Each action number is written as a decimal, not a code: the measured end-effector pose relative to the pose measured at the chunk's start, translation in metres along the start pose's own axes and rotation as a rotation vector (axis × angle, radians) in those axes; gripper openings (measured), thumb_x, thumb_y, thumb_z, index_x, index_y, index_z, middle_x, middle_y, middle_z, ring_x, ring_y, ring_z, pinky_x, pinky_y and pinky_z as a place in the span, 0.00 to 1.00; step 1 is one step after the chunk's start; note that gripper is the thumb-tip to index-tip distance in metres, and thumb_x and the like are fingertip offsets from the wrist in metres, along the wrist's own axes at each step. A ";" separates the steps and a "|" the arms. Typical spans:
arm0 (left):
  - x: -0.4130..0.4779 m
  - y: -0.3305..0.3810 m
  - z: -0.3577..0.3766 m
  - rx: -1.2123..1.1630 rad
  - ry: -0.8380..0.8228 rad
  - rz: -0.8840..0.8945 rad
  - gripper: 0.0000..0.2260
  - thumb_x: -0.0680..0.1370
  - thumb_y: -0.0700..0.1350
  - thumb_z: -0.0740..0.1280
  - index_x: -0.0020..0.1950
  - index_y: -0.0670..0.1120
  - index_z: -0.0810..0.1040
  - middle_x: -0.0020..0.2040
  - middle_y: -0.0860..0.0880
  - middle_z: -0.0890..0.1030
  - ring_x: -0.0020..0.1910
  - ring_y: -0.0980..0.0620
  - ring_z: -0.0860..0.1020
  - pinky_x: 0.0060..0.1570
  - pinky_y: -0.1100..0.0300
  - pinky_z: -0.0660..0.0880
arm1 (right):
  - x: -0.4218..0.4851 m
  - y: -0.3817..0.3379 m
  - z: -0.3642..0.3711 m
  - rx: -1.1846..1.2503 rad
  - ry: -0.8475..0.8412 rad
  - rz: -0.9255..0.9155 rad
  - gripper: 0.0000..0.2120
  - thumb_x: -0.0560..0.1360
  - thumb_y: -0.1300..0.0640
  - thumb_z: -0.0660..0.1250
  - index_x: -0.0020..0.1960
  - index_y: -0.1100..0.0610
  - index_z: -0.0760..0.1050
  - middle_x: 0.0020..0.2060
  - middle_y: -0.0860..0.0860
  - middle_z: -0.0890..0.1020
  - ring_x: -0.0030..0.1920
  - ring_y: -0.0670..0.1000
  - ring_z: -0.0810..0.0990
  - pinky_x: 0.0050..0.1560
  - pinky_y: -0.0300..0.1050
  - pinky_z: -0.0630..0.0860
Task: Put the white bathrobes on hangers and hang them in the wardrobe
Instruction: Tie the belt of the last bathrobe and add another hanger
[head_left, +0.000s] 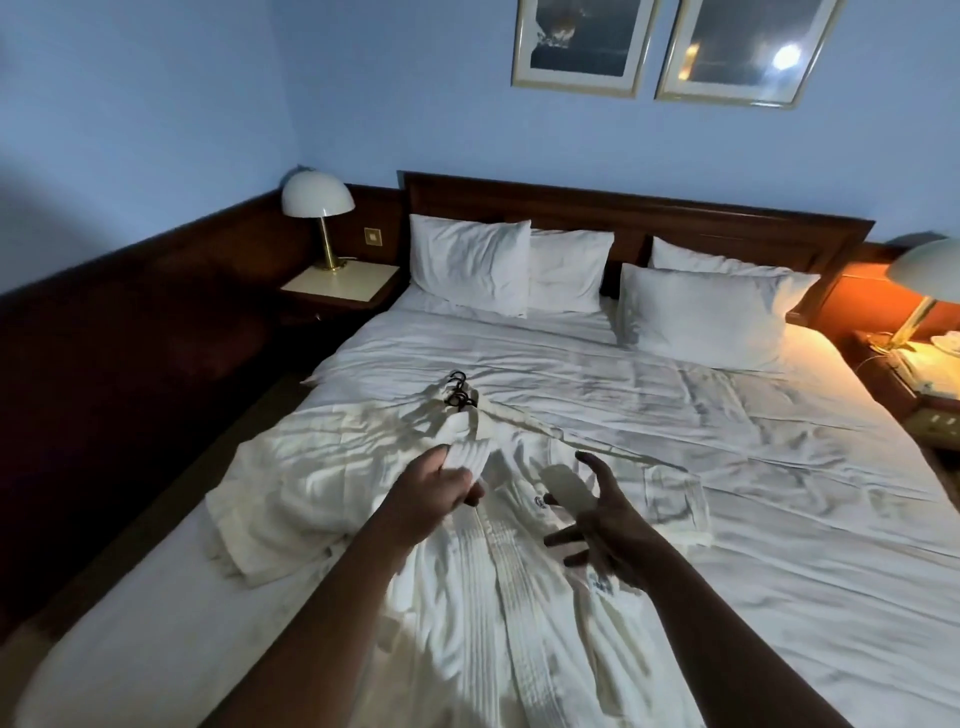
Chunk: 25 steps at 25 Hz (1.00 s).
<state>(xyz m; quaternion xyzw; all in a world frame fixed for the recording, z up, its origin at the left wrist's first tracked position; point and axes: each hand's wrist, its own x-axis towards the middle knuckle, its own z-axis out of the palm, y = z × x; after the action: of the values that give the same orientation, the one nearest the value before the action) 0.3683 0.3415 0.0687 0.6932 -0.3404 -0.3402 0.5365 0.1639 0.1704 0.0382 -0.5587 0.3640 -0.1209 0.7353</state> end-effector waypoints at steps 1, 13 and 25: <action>0.001 0.003 -0.001 -0.024 0.005 0.027 0.10 0.79 0.43 0.65 0.53 0.37 0.78 0.43 0.43 0.86 0.43 0.47 0.81 0.47 0.52 0.74 | 0.003 -0.004 0.002 0.047 0.000 -0.053 0.27 0.76 0.76 0.59 0.63 0.48 0.74 0.54 0.65 0.81 0.39 0.64 0.82 0.31 0.49 0.78; 0.036 0.026 0.001 -0.180 0.099 0.298 0.09 0.82 0.36 0.64 0.61 0.37 0.79 0.45 0.43 0.85 0.44 0.49 0.85 0.45 0.57 0.80 | 0.021 -0.027 -0.007 -0.176 -0.137 -0.008 0.38 0.62 0.67 0.72 0.72 0.54 0.73 0.65 0.56 0.80 0.39 0.59 0.84 0.32 0.47 0.79; 0.017 -0.014 0.015 0.363 0.142 0.278 0.13 0.79 0.44 0.67 0.63 0.53 0.79 0.60 0.59 0.80 0.62 0.62 0.76 0.63 0.65 0.72 | 0.031 0.005 0.058 -0.076 0.091 -0.185 0.10 0.76 0.61 0.67 0.55 0.54 0.83 0.41 0.55 0.86 0.33 0.53 0.79 0.31 0.43 0.71</action>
<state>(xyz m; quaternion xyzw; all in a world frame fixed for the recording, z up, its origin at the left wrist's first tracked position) 0.3662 0.3218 0.0507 0.7470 -0.4496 -0.1463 0.4674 0.2238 0.1967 0.0279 -0.6113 0.3482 -0.1993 0.6822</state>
